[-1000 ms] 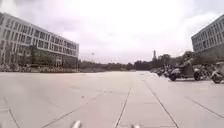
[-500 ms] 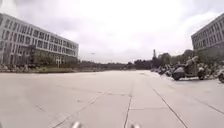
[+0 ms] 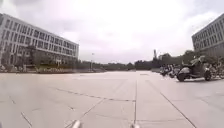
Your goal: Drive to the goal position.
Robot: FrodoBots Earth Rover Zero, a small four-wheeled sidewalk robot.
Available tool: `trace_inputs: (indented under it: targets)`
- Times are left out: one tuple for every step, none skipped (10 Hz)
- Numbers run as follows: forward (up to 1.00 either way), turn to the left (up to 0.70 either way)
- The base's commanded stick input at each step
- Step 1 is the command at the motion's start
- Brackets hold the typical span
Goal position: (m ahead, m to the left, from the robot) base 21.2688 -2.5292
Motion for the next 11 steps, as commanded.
trace_inputs:
  targets:
    - [0.7,0.0]
    - [0.7,0.0]
    - [0.7,0.0]
    - [0.7,0.0]
    - [0.7,0.0]
    - [0.7,0.0]
    - [0.7,0.0]
    - [0.7,0.0]
    - [0.7,0.0]
    - [0.7,0.0]
    - [0.7,0.0]
